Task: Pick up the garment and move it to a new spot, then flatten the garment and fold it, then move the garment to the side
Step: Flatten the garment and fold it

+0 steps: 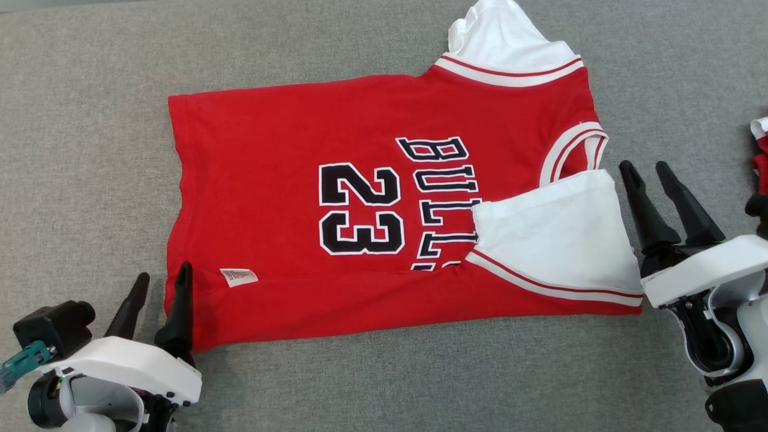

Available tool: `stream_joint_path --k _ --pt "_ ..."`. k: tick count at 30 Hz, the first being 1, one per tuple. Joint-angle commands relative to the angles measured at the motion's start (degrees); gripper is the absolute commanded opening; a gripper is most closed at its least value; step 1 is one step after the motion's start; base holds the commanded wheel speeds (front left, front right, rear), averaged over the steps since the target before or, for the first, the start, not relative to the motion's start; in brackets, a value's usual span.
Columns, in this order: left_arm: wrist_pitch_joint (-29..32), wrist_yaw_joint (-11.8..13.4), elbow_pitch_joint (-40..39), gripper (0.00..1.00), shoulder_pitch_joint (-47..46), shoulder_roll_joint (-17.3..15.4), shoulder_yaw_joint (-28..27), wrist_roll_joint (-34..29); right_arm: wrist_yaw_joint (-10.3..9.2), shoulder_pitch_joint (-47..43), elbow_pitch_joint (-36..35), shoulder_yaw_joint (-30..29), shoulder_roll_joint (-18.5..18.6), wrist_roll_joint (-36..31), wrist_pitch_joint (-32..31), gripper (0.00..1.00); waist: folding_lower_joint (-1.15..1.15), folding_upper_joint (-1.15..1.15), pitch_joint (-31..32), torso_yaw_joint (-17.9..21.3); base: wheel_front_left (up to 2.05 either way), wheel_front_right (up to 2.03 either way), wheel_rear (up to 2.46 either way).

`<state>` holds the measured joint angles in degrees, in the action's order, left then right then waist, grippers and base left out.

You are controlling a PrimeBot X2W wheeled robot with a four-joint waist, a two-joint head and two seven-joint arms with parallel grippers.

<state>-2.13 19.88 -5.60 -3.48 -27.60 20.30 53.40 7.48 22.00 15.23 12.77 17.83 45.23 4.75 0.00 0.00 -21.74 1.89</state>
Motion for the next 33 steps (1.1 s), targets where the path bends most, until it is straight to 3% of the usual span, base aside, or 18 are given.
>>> stream_joint_path --k 1,7,10,14,19,23,33 --pt "-1.47 -0.34 0.13 1.0 -1.11 0.37 -0.67 -0.53 0.03 -0.66 -0.18 -0.53 -0.04 -0.75 1.87 1.0 0.0 0.0 0.28 -0.02 0.0 0.0 0.0" --pt "-11.03 -0.57 1.04 1.0 -2.12 3.69 -2.94 -4.35 0.03 -2.56 -2.41 -3.95 -1.08 -10.76 9.65 1.0 0.0 0.0 2.25 0.4 0.0 0.0 0.0" --pt "-12.71 -0.11 1.01 1.0 -2.22 5.22 -5.64 -7.37 0.03 -4.16 -4.31 -6.55 -2.81 -16.81 10.26 1.0 0.0 0.0 3.69 0.94 0.0 0.0 0.0" --pt "-13.08 -1.37 -1.26 1.0 -2.77 8.29 -10.59 -14.07 0.03 -6.98 -6.42 -9.4 -4.24 -23.09 10.49 1.0 0.0 0.0 5.53 1.12 0.0 0.0 0.0" --pt "-13.07 -3.82 -1.6 1.0 -0.11 11.24 -13.36 -23.18 0.03 -11.57 -8.12 -10.55 -6.45 -26.98 10.45 1.0 0.0 0.0 7.6 1.34 0.0 0.0 0.0" --pt "-13.08 -5.32 0.98 1.0 2.34 11.79 -13.17 -27.69 0.03 -15.34 -8.62 -11.0 -8.13 -28.4 10.4 1.0 0.0 0.0 9.12 1.69 0.0 0.0 0.0" --pt "-13.09 -8.77 8.52 1.0 5.91 13.0 -11.97 -29.6 0.03 -19.4 -8.13 -11.22 -10.15 -30.0 9.77 1.0 0.0 0.0 11.31 2.02 0.0 0.0 0.0"
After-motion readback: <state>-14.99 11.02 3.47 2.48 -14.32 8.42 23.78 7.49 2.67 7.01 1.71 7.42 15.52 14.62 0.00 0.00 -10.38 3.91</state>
